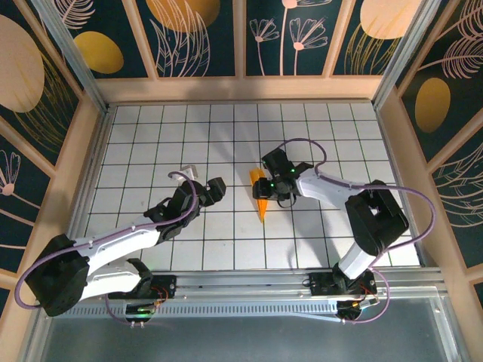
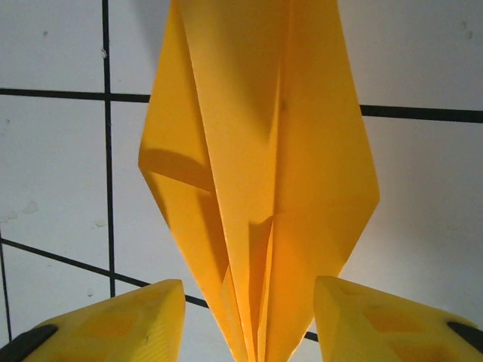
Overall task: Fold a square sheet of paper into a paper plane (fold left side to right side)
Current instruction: Pick up the paper plane at the center of the table.
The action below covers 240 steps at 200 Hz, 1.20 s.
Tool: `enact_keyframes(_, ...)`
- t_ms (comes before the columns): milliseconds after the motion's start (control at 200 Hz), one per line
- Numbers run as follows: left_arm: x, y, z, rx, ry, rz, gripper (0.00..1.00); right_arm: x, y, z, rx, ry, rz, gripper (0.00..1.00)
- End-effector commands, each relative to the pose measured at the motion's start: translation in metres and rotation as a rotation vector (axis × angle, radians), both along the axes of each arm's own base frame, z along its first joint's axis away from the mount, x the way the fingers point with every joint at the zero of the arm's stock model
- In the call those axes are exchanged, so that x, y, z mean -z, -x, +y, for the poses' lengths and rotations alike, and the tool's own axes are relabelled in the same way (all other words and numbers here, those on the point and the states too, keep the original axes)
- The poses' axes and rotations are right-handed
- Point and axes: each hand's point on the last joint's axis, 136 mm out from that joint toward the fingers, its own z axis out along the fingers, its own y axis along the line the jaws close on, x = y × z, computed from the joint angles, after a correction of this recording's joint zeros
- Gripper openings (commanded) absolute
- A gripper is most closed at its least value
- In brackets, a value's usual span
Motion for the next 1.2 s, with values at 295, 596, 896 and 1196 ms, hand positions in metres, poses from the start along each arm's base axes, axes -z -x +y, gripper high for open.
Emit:
enact_keyframes(295,-0.003,-0.003,0.006,-0.03,0.001,-0.016,0.92,0.01,-0.004,0.005,-0.011,0.049,0.021,0.33)
enact_keyframes(596,-0.002,-0.004,0.007,-0.033,-0.004,-0.017,0.92,0.019,-0.004,0.005,-0.011,0.075,0.039,0.21)
enact_keyframes(896,-0.002,-0.004,0.008,-0.034,-0.006,-0.016,0.92,0.033,-0.002,0.006,-0.009,0.127,0.059,0.15)
enact_keyframes(1196,0.0,-0.003,0.011,-0.04,-0.007,-0.014,0.92,0.045,0.002,0.012,-0.019,0.161,0.077,0.15)
